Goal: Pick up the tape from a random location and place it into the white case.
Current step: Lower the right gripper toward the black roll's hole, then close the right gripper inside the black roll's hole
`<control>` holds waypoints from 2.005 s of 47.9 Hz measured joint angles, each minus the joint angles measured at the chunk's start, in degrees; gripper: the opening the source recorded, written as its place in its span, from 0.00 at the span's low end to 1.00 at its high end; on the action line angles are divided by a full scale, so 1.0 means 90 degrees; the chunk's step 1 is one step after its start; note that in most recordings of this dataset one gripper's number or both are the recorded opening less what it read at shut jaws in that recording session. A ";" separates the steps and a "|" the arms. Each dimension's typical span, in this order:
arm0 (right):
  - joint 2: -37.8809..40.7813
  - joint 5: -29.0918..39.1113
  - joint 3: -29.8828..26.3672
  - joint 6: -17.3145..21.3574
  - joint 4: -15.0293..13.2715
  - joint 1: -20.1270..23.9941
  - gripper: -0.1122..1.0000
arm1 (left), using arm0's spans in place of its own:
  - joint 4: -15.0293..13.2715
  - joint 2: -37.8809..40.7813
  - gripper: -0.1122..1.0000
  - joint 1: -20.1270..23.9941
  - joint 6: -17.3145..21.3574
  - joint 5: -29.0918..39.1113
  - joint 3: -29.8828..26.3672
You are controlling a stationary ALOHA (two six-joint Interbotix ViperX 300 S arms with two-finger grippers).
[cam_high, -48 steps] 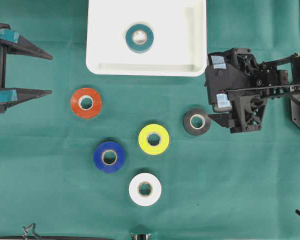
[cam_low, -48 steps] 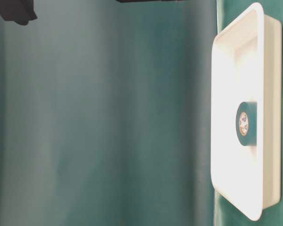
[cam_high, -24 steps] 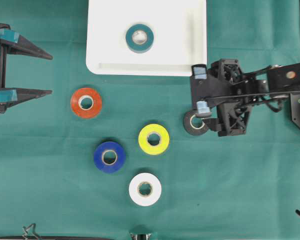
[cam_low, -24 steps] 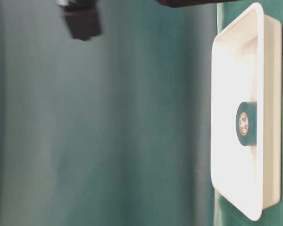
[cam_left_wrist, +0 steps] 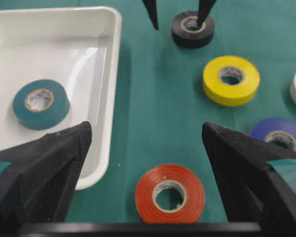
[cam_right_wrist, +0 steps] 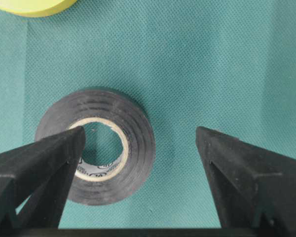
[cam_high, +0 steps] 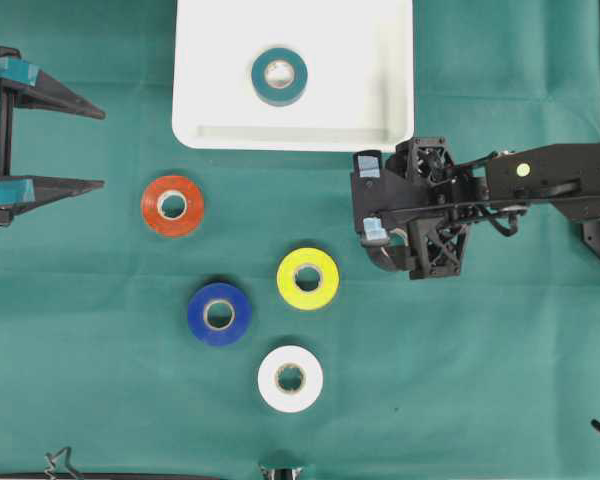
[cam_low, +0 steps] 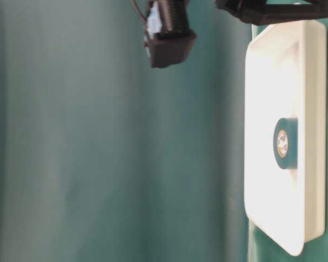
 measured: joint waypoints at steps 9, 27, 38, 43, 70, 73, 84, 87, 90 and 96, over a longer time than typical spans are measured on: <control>0.0146 -0.0049 0.0049 0.0000 0.0000 -0.0039 0.92 | 0.0000 0.0000 0.98 0.0000 0.0000 0.0000 0.0000; 0.0156 -0.0049 0.0068 0.0000 -0.0020 -0.0078 0.75 | 0.0000 -0.0010 0.98 0.0010 0.0000 0.0000 0.0010; 0.0156 -0.0039 0.0068 0.0000 -0.0068 -0.0068 0.31 | 0.0000 0.0000 0.98 0.0010 0.0000 0.0000 0.0010; 0.0156 -0.0049 0.0068 0.0000 -0.0078 -0.0068 0.31 | 0.0000 0.0000 0.98 0.0000 0.0000 0.0000 0.0010; -0.0420 0.0225 0.0049 0.0000 -0.0068 -0.0078 0.31 | 0.0000 0.0000 0.98 0.0000 0.0000 0.0000 0.0010; -0.0605 0.0381 0.0010 0.0000 -0.0078 -0.0068 0.31 | 0.0000 0.0000 0.98 0.0000 0.0000 0.0000 0.0010; -0.1260 0.1357 -0.0352 -0.0010 -0.0078 -0.0068 0.31 | 0.0010 0.0010 0.98 0.0010 0.0000 0.0000 0.0010; -0.1406 0.1670 -0.0488 -0.0020 -0.0078 -0.0078 0.31 | 0.0010 0.0000 0.98 0.0000 0.0000 0.0000 0.0010; -0.1553 0.2031 -0.0635 -0.0020 -0.0078 -0.0068 0.31 | 0.0000 0.0000 0.98 0.0010 0.0000 0.0000 0.0010; -0.1787 0.2559 -0.0918 -0.0020 -0.0078 -0.0078 0.31 | 0.0010 0.0000 0.98 0.0010 0.0000 0.0000 0.0010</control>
